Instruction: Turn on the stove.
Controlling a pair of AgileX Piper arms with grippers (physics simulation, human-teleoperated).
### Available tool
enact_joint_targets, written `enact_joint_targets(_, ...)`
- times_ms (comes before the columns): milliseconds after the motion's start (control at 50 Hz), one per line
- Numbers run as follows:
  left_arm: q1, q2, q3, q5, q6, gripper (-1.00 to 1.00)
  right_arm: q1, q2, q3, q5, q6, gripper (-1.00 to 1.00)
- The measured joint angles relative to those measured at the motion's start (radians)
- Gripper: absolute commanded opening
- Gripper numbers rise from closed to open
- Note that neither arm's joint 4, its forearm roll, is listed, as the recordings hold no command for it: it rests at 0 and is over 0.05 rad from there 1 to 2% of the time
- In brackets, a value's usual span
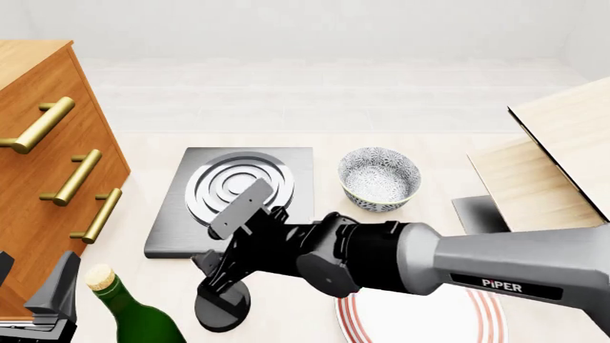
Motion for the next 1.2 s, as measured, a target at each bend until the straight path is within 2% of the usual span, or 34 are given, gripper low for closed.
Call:
enact_joint_targets(260, 0.0, 0.0, 0.0, 0.0, 0.0, 1.0, -0.039, -0.162, 0.089, -0.008, -0.017, 1.0)
enact_joint_targets(520, 0.0, 0.0, 0.0, 0.0, 0.0, 1.0, -0.089, -0.293, 0.238, -0.101, -0.024, 1.0)
enact_joint_targets(780, 0.0, 0.0, 0.0, 0.0, 0.0, 1.0, -0.151, -0.403, 0.383, -0.188, 0.03, 1.0)
enact_joint_targets(1020, 0.0, 0.0, 0.0, 0.0, 0.0, 1.0, -0.221, -0.512, 0.557, -0.282, 0.105, 1.0)
enact_joint_targets(1200, 0.0, 0.0, 0.0, 0.0, 0.0, 1.0, -0.265, -0.607, 0.688, -0.325, 0.13, 1.0)
